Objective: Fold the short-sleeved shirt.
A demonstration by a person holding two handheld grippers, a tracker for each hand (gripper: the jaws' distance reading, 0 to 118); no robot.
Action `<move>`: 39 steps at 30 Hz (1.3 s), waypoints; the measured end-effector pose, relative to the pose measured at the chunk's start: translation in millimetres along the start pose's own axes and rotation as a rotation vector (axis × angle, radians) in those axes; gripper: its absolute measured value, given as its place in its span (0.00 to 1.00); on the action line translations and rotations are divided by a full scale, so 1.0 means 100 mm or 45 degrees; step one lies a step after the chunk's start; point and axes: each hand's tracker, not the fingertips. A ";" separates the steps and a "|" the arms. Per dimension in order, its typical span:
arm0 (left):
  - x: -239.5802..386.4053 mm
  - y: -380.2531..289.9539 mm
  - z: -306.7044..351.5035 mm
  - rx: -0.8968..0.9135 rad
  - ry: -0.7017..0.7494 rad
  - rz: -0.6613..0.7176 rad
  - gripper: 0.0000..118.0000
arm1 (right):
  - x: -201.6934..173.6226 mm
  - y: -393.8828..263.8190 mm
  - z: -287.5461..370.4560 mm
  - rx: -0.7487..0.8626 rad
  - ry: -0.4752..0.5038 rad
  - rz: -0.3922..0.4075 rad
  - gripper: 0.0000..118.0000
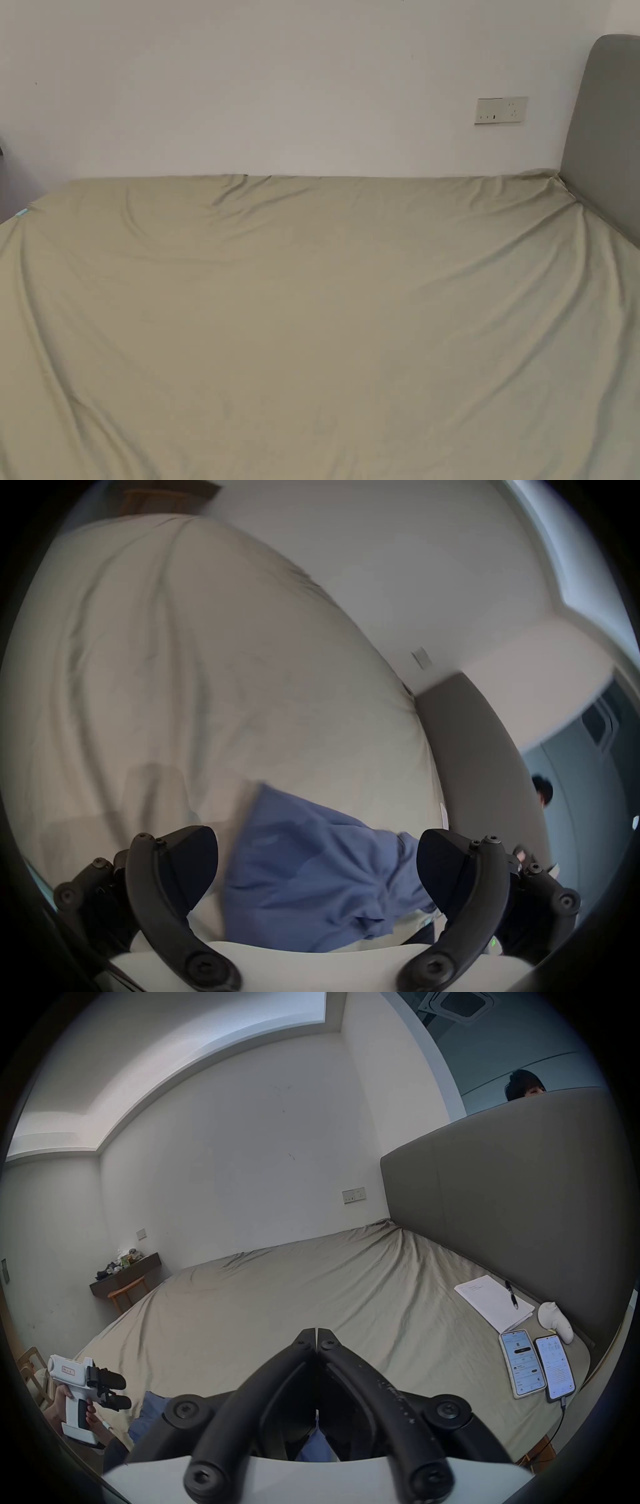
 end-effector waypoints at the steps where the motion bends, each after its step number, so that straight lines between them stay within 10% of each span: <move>1: -0.14 0.01 0.00 -0.005 0.011 0.070 0.98 | -0.02 -0.01 -0.01 -0.007 0.005 0.001 0.01; 10: -0.26 -0.35 -0.35 -0.191 -0.335 0.426 0.83 | -0.08 0.08 0.02 -0.017 0.012 0.014 0.01; 14: 0.00 -0.48 -0.47 -0.295 -0.203 0.392 0.12 | -0.11 0.13 0.03 -0.007 0.008 0.008 0.01; 29: -0.49 0.23 0.81 0.134 0.039 0.404 0.07 | -0.15 0.09 -0.03 0.005 0.045 0.004 0.01; 39: 0.70 0.11 0.18 -0.077 -0.161 -0.116 0.07 | -0.16 0.06 0.05 0.027 0.095 0.036 0.01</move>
